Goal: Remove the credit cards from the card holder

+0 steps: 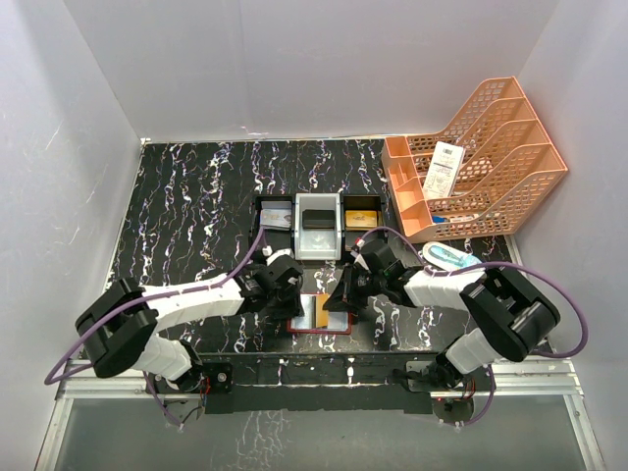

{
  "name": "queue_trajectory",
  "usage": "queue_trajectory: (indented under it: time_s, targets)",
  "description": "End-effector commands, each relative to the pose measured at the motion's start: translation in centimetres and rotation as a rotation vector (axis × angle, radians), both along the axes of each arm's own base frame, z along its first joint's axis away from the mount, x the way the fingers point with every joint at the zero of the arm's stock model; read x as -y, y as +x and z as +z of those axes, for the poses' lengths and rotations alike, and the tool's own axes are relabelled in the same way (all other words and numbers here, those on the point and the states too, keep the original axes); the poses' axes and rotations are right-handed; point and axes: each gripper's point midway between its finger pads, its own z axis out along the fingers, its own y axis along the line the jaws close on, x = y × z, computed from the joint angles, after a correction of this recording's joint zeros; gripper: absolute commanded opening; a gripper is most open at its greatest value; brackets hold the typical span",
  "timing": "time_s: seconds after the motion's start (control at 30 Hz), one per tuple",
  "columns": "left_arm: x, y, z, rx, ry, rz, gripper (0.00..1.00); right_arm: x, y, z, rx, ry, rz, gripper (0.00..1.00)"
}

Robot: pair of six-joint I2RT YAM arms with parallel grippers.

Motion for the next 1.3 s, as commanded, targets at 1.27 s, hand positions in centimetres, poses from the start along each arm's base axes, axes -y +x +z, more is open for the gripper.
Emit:
queue_trajectory:
  time_s: [1.27]
  targets:
    - [0.0,-0.1,-1.3,-0.03,0.023,-0.006,0.24,1.1,1.1,2.1,0.057,-0.097,-0.029,0.03]
